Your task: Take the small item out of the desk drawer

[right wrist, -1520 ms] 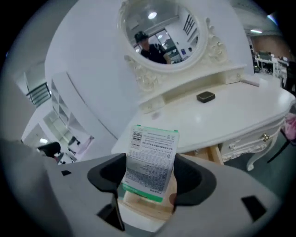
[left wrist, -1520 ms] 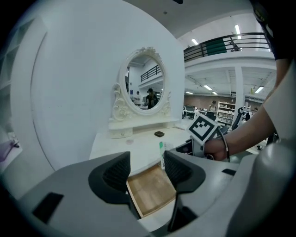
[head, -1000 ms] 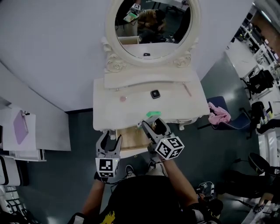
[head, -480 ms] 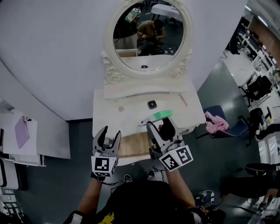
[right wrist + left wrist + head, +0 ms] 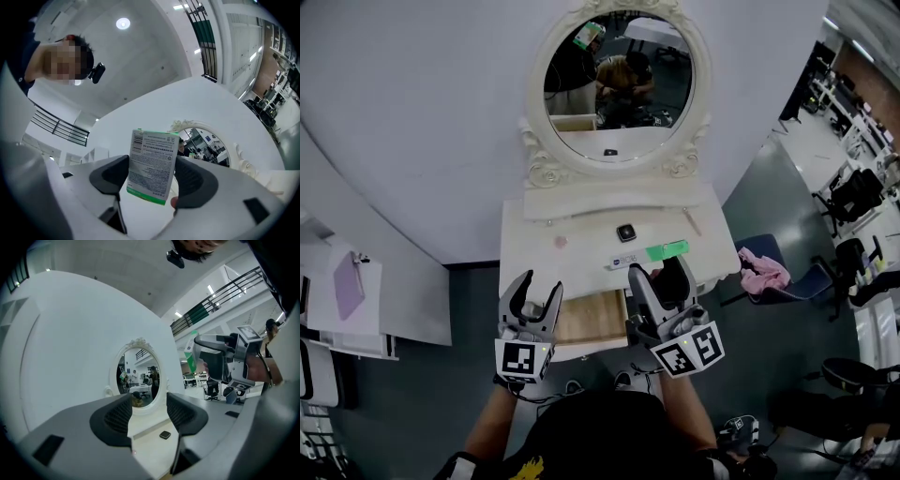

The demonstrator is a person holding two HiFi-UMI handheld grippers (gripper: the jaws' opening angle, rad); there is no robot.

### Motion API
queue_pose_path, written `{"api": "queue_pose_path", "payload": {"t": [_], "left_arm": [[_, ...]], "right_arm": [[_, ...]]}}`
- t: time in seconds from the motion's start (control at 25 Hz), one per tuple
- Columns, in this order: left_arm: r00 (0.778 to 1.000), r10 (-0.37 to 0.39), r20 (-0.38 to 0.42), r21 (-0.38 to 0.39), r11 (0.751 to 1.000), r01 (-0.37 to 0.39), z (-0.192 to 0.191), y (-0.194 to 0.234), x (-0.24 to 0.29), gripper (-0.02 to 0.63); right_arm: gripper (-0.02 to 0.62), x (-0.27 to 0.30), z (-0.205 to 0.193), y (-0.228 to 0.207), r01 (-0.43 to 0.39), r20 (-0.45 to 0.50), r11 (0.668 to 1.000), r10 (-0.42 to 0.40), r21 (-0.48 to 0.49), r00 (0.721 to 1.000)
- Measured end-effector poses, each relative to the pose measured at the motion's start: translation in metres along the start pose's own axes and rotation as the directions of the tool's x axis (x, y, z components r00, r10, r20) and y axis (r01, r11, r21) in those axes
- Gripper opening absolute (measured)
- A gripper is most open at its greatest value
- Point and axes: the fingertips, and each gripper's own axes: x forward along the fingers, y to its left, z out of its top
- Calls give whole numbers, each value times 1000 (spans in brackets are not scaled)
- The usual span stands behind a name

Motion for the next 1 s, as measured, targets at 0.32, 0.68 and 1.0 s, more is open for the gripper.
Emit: {"api": "queue_pose_path", "payload": {"t": [0.32, 0.68, 1.0], "left_arm": [[1000, 1, -2, 12, 1000, 0, 1, 2, -2, 239], [1000, 3, 24, 18, 1000, -4, 7, -3, -11, 239], [998, 3, 58, 25, 1000, -5, 23, -3, -15, 239]], "right_arm": [[322, 3, 38, 25, -59, 87, 998, 60, -11, 994], [321, -8, 47, 30, -61, 104, 998, 64, -31, 992], [319, -7, 49, 32, -62, 100, 997, 66, -39, 993]]}}
